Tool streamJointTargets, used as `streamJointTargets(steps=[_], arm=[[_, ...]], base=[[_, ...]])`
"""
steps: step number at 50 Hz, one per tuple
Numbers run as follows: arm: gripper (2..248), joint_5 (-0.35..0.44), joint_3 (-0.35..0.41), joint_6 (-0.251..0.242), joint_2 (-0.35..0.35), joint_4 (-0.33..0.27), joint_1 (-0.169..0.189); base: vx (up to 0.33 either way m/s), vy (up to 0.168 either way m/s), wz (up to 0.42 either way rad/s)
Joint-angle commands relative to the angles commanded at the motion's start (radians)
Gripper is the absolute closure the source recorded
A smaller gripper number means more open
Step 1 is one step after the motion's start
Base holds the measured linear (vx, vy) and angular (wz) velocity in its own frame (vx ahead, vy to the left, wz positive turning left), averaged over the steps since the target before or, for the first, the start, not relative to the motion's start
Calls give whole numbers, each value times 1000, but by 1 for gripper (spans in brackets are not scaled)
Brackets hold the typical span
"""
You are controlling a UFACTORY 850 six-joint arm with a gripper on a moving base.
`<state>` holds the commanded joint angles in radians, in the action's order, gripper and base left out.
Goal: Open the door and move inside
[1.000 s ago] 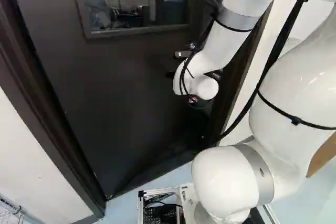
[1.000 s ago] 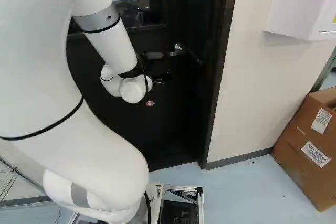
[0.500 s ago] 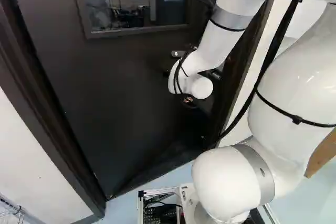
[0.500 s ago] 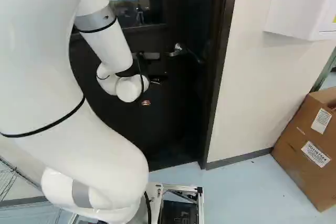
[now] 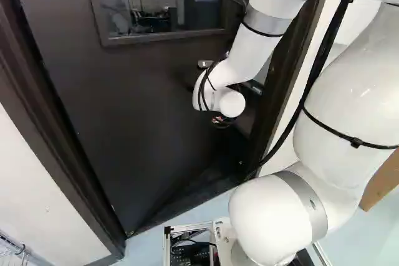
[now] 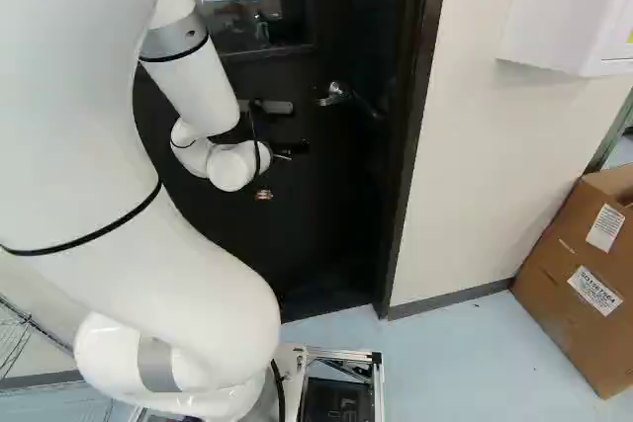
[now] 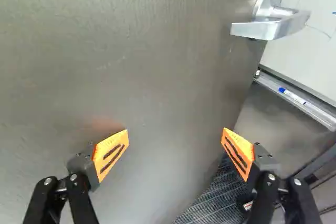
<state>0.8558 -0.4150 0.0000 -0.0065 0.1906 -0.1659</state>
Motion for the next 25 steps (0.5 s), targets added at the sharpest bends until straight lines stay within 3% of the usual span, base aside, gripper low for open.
streamJointTargets(steps=[25], arm=[[3, -10, -62, 0, -60, 81, -73]], base=[[0, 0, 0]])
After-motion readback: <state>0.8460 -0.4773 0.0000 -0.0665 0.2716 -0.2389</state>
